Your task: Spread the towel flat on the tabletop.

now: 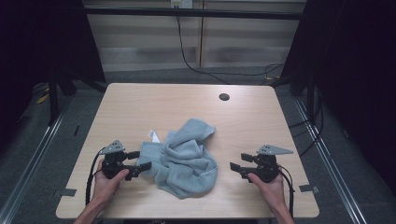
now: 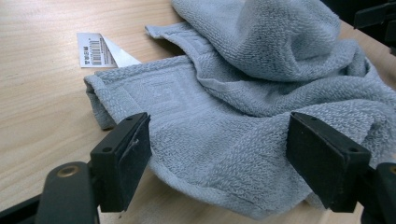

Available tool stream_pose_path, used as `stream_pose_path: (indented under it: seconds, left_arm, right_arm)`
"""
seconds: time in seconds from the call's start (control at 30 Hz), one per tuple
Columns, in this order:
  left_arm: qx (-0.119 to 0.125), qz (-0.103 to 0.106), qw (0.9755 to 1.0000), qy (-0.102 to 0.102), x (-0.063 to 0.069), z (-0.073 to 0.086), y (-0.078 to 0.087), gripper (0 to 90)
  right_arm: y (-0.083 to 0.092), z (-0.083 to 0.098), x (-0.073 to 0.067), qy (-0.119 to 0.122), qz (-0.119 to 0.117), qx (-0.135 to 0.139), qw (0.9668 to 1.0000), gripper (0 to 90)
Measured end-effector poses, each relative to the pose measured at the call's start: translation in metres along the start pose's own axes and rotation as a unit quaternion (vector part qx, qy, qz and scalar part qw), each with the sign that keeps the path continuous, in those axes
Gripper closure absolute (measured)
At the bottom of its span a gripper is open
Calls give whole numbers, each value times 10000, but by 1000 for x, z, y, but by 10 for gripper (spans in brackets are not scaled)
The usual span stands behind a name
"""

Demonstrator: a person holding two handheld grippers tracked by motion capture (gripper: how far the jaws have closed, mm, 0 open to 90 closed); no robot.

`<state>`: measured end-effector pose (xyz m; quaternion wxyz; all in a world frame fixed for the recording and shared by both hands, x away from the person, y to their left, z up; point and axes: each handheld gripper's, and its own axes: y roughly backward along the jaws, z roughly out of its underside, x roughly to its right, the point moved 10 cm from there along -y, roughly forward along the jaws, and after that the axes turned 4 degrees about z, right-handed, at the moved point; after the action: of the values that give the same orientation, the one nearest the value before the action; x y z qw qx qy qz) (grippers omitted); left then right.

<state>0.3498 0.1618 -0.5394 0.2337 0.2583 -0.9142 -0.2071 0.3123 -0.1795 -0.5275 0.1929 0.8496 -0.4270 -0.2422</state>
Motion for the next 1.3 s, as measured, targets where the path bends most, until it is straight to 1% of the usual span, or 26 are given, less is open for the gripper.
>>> stream_pose_path:
  seconds: [0.1, 0.17, 0.27, 0.37, 0.4, 0.43, 0.47, 0.5, 0.57, 0.63, 0.67, 0.7, 0.77, 0.83, 0.9, 0.93, 0.97, 1.0, 1.03, 1.07, 1.1, 1.13, 1.17, 1.2, 1.23, 1.3]
  left_arm:
    - [-25, -15, 10000, -21, 0, 0, 0, 224]
    - [-28, -10, 10000, 13, 1, 1, -1, 222]
    - [-48, -28, 10000, -63, 4, 1, 0, 228]
    - [-58, -32, 10000, -72, 5, 1, 1, 229]
    - [-35, -40, 10000, -64, 6, 1, 2, 229]
    - [0, -16, 10000, -56, 7, 0, 4, 229]
    - [54, 36, 10000, -71, 9, -2, 6, 232]
    - [77, 41, 9999, -100, 10, -4, 7, 236]
    - [123, -10, 9998, -169, 10, -10, 9, 240]
    - [210, 9, 9996, -181, 10, -21, 10, 251]
    - [270, 10, 9994, -206, 11, -28, 10, 272]
    - [278, 41, 9992, -291, 12, -36, 9, 301]
    - [307, 45, 9986, -434, 13, -49, 5, 355]
    - [320, 172, 9984, -436, 14, -59, -2, 449]
    - [208, 289, 9986, -402, 14, -65, -15, 465]
    - [196, 264, 9987, -390, 13, -64, -21, 479]
    - [157, 248, 9989, -367, 11, -62, -25, 480]
    - [105, 272, 9992, -283, 10, -57, -32, 473]
    - [105, 272, 9992, -283, 10, -57, -32, 456]
    - [24, 275, 9995, -167, 6, -45, -40, 452]
    - [24, 275, 9995, -167, 6, -45, -40, 446]
    - [-232, 147, 9995, -135, 1, -32, -50, 435]
    - [-265, 121, 9995, -120, 0, -29, -53, 436]
    - [-335, 121, 9993, -62, -2, -26, -57, 440]
    - [-379, 135, 9992, -76, -2, -24, -59, 465]
    - [-421, 125, 9990, -115, -3, -22, -63, 487]
  right_arm:
    - [-1, -1, -1, 1, -11, 18, 10000, 312]
    - [-2, -2, -1, -36, -15, 30, 10000, 312]
    - [-3, -1, -2, -54, -26, -3, 10000, 312]
    - [-5, -2, -5, -49, -64, -13, 10000, 313]
    - [-7, -3, -8, 2, -87, -5, 10000, 313]
    - [-7, -3, -11, -6, -105, -20, 9999, 313]
    - [-8, -4, -13, 42, -118, -21, 9999, 315]
    - [-8, -7, -16, 59, -130, -19, 9999, 316]
    - [-9, -13, -22, 178, -186, 21, 9997, 321]
    - [-12, -21, -26, 257, -213, 45, 9994, 323]
    - [-15, -26, -29, 306, -247, 54, 9992, 325]
    - [-18, -31, -33, 359, -283, 47, 9989, 327]
    - [-27, -43, -41, 488, -370, 18, 9981, 341]
    - [-41, -56, -51, 691, -462, -98, 9965, 341]
    - [-53, -66, -59, 817, -525, -153, 9952, 339]
    - [-63, -71, -66, 846, -626, -195, 9943, 338]
    - [-70, -75, -71, 886, -686, -219, 9935, 337]
    - [-76, -76, -75, 909, -731, -246, 9929, 333]
    - [-86, -77, -81, 937, -797, -276, 9920, 327]
    - [-94, -76, -87, 932, -888, -321, 9912, 320]
    - [-99, -74, -90, 935, -942, -354, 9905, 315]
    - [-110, -70, -94, 941, -937, -420, 9903, 286]
    - [-118, -65, -96, 981, -863, -506, 9901, 269]
    - [-123, -61, -98, 1031, -852, -564, 9894, 266]
    - [-130, -54, -102, 1088, -932, -663, 9875, 268]
    - [-136, -48, -104, 1104, -987, -730, 9863, 265]
